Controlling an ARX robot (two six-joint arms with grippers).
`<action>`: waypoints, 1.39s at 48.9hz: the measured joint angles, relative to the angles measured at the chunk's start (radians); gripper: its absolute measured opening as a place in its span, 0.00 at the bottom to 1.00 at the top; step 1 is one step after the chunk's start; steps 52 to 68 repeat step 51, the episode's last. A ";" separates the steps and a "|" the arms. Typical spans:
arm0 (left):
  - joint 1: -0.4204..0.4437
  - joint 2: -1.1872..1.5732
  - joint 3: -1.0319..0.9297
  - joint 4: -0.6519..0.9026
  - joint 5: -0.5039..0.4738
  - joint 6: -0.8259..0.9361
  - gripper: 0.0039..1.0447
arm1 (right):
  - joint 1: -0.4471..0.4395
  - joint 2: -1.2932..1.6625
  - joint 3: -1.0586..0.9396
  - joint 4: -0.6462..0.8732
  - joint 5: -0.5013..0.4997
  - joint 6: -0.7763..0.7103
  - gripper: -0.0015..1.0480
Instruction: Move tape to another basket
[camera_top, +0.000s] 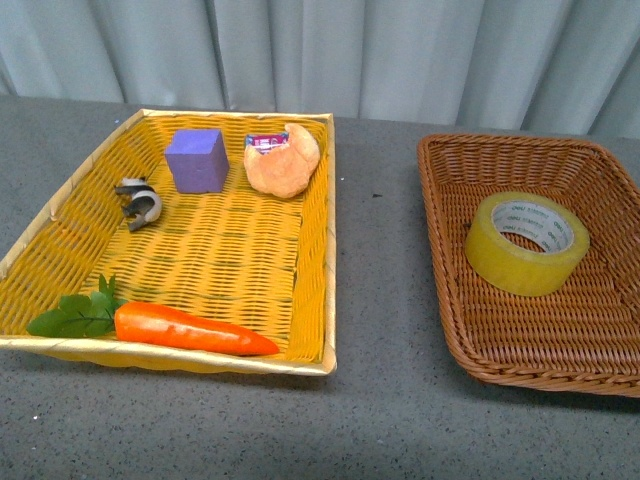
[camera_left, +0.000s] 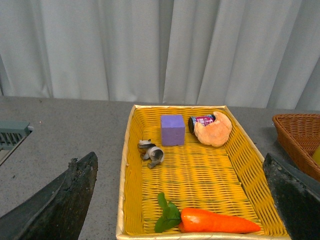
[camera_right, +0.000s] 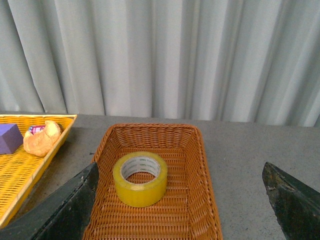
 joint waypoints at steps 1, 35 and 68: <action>0.000 0.000 0.000 0.000 0.000 0.000 0.94 | 0.000 0.000 0.000 0.000 0.000 0.000 0.91; 0.000 0.000 0.000 0.000 0.000 0.000 0.94 | 0.000 0.000 0.000 0.000 0.000 0.000 0.91; 0.000 0.000 0.000 0.000 0.000 0.000 0.94 | 0.000 0.000 0.000 0.000 0.000 0.000 0.91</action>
